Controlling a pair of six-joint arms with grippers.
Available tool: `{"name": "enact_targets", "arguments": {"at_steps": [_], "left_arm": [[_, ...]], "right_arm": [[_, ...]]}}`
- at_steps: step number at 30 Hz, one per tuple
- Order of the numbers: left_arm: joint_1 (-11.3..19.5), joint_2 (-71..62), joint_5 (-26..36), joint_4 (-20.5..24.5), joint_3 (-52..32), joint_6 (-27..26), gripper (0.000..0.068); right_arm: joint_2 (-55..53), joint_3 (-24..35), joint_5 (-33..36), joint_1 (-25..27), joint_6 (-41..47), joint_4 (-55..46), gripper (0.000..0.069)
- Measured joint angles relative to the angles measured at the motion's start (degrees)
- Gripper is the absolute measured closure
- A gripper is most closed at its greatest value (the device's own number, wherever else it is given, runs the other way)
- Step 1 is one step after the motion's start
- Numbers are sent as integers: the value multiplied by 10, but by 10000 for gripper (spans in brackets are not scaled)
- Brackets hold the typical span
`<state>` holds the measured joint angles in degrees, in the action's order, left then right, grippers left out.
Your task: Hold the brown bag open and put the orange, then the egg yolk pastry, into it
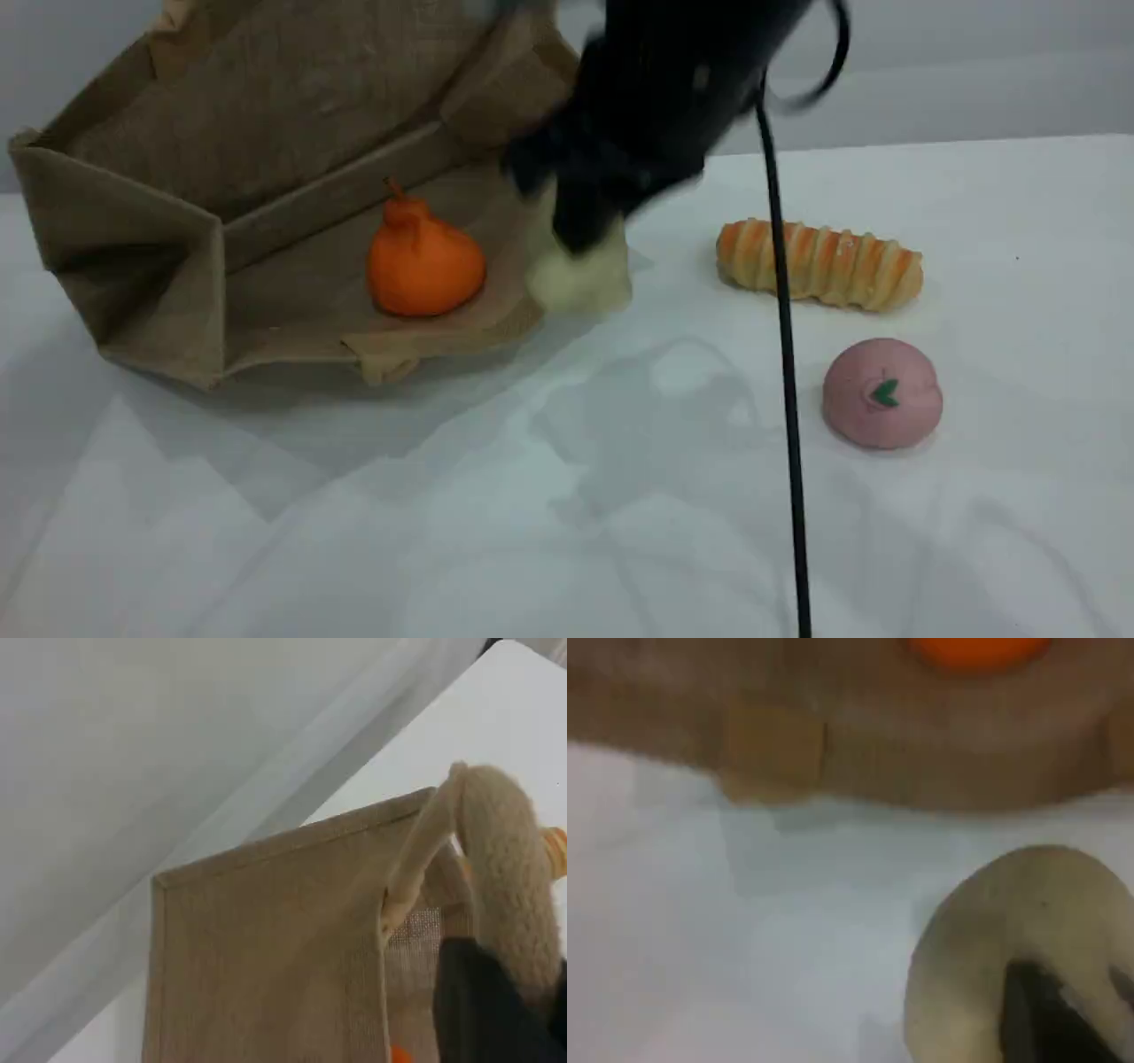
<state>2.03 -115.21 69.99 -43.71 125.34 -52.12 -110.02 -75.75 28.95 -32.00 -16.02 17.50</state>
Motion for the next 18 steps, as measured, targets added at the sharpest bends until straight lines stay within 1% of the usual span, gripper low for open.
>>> {"name": "enact_targets", "arguments": {"at_steps": [3, 7, 13, 16, 18], "left_arm": [[-6, 0, -1, 0, 0, -1, 599], [-22, 0, 0, -2, 0, 0, 599], [-55, 0, 0, 0, 0, -1, 599], [-70, 0, 0, 0, 0, -1, 599], [-76, 0, 0, 0, 0, -1, 599]], "right_arm": [[39, 14, 0, 0, 2, 1, 655], [86, 65, -46, 0, 2, 2, 655], [149, 170, -151, 0, 1, 21, 656], [177, 224, -219, -14, -3, 22, 656], [179, 248, -266, -31, -6, 22, 656]]}}
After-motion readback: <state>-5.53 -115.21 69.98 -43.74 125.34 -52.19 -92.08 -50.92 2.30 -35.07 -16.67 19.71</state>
